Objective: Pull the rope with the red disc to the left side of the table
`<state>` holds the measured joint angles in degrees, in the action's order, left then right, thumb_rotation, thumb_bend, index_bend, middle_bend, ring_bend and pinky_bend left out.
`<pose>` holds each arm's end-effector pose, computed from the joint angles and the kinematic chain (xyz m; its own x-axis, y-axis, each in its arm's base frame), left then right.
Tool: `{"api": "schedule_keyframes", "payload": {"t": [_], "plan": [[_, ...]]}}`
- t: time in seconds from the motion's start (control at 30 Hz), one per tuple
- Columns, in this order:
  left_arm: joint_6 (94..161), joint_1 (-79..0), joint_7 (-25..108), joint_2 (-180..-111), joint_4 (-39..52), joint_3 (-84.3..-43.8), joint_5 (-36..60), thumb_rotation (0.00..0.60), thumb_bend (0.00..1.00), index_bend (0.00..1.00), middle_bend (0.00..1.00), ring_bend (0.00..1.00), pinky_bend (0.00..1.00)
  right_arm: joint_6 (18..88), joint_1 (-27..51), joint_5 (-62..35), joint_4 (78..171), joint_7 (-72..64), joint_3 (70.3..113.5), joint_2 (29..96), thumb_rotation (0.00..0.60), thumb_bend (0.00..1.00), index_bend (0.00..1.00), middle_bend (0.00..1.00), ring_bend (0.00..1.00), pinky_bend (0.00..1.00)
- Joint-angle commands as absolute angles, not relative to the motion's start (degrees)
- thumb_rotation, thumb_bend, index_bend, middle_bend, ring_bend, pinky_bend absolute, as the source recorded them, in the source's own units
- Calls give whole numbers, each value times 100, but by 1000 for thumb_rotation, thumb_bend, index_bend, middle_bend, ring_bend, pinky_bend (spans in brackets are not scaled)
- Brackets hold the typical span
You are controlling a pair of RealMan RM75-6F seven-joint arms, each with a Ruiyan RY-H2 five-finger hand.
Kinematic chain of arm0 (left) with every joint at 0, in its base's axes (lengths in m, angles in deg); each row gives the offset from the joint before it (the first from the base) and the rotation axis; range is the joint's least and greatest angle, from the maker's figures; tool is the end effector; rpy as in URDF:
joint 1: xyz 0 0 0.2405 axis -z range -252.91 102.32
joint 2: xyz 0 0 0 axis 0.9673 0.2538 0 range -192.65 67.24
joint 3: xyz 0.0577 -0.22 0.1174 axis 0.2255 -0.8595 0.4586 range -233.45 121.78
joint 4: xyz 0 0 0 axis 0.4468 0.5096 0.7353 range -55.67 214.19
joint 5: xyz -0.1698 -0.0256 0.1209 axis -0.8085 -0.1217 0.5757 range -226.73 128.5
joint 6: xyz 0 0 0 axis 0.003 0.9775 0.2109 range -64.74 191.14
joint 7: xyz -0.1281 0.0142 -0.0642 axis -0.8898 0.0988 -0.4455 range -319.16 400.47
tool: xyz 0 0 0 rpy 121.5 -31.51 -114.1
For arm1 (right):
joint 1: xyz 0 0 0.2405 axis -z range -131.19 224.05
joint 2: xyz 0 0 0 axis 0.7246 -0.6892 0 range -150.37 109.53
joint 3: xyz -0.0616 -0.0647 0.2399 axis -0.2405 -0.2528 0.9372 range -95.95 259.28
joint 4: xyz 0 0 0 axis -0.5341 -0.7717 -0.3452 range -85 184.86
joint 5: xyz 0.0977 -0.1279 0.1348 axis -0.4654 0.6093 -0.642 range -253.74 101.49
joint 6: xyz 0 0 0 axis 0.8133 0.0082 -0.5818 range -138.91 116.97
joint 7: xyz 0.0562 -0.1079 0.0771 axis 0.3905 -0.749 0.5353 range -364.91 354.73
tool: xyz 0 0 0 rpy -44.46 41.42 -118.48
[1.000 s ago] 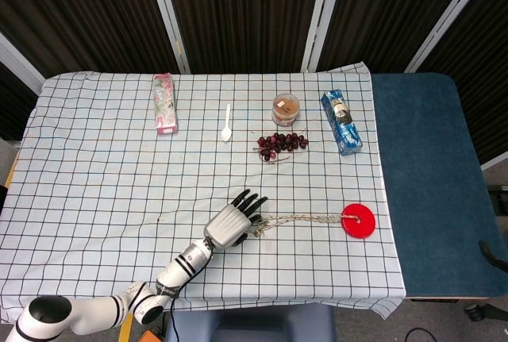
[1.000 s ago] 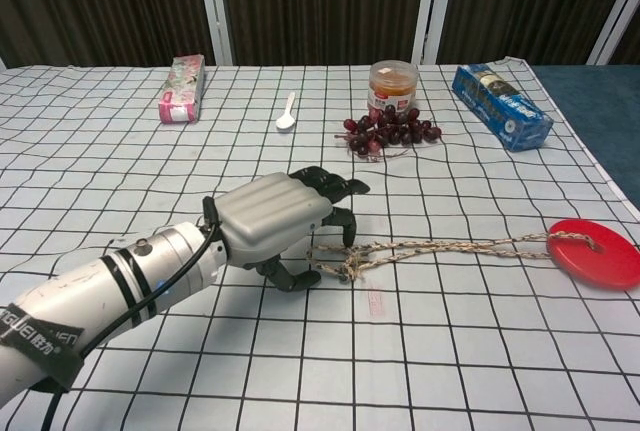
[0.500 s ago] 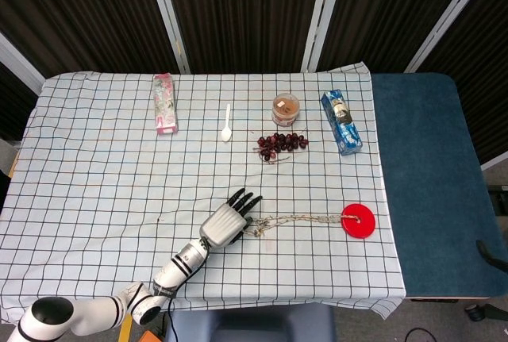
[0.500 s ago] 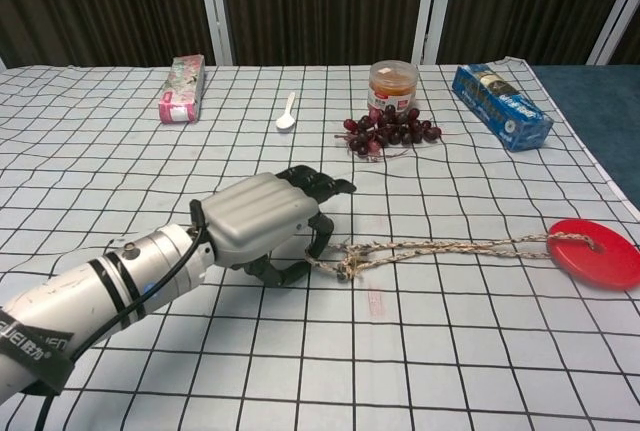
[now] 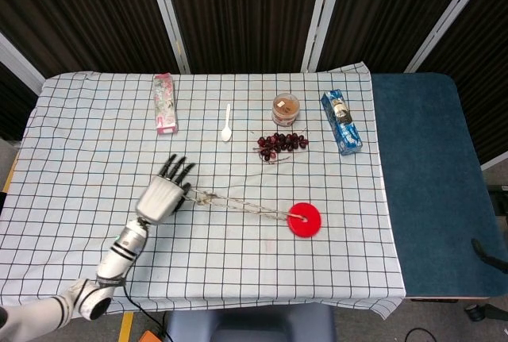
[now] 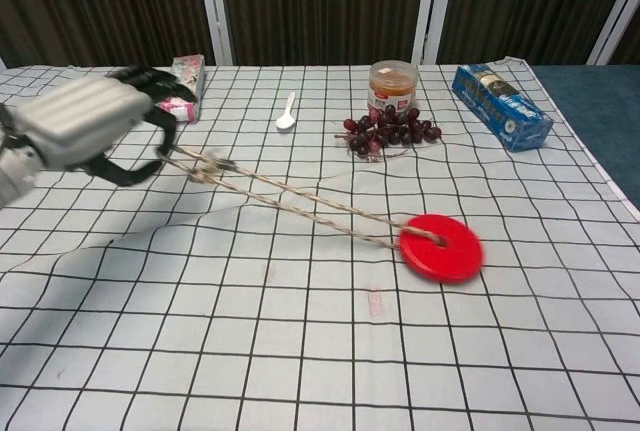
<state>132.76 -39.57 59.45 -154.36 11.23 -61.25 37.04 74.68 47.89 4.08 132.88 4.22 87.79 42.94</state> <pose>-0.1970 0.3344 0.0058 0.6422 -0.1136 0.7580 0.6465 -0.4510 -0.6153 -0.3683 -0.1544 0.1996 0.4036 0.0501 0.9135 -0.9006 0.1977 0.3871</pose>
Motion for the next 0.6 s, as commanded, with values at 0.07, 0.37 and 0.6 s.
{"api": "schedule_keyframes", "payload": {"t": [0.07,0.37,0.6], "plan": [[13678,-4611,5747,-14403,949,-6317,3080,600,706,840,130,0,53,7454,4729,495,13358,335,8769,4318,600,374,0,0,0,0],[13800,-5183,4946,-13774,1935,-6784,2144,600,731,836,159,0,99,7440,4610,630,13580,58,8759,4333,600,374,0,0,0,0],[14092,-5310,5129,-13956,2529,-7362,1397,600,775,834,215,11,98,7415,4574,627,13655,-85,8743,4367,600,374,0,0,0,0]]}}
